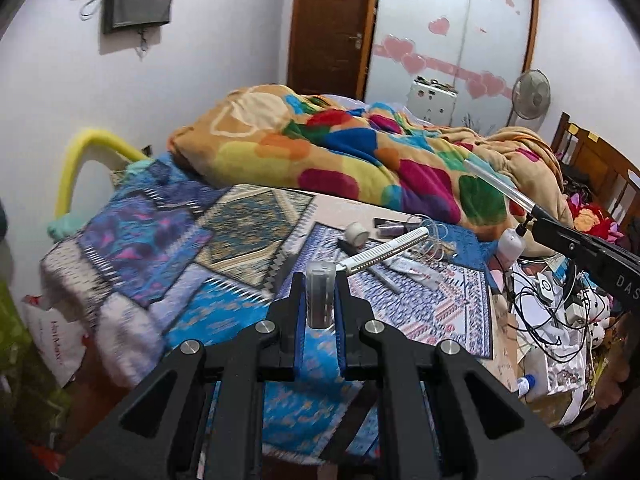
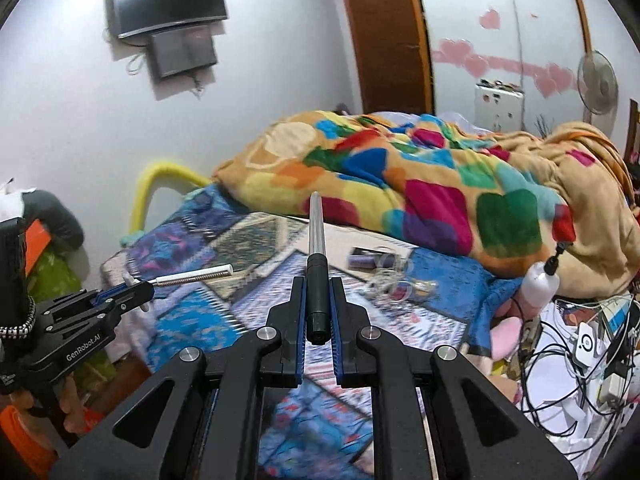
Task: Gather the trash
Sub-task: 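Carry the clear tube with the left tool over the white bucket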
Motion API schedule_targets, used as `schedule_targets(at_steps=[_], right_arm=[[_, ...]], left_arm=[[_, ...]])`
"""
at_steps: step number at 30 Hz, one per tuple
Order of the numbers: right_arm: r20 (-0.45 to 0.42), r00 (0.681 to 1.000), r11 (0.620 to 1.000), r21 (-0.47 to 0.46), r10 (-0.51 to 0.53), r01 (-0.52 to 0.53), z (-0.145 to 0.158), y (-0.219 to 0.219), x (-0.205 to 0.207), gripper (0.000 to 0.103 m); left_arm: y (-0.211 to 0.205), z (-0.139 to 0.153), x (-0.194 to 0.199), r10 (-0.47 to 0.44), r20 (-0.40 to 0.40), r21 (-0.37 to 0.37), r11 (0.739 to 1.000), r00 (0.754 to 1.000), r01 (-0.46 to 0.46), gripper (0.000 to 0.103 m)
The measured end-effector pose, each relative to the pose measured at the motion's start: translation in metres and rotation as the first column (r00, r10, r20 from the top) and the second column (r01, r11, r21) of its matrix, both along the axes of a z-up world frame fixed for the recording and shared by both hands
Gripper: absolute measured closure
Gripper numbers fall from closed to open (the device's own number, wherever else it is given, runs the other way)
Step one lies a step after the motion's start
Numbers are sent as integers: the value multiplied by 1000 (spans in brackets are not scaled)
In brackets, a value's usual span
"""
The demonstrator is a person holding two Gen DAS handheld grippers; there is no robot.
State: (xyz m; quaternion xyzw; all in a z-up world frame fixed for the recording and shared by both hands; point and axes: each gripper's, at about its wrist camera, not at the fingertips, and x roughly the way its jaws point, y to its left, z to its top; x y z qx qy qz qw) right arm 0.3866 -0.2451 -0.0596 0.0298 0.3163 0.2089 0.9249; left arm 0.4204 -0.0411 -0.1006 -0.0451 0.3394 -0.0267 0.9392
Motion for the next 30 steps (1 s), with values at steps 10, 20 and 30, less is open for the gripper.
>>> schedule_targets(at_steps=[10, 20, 30], right_arm=[[18, 992, 993, -7, 121, -121, 18, 60, -53, 93], [-8, 970, 970, -5, 243, -243, 15, 126, -93, 93], [-74, 927, 929, -25, 366, -369, -11, 193, -114, 94]], left_arm=[[63, 25, -84, 112, 40, -9, 994, 993, -112, 91], [132, 32, -163, 235, 66, 23, 971, 970, -237, 91], [195, 0, -215, 361, 18, 29, 932, 933, -361, 91]])
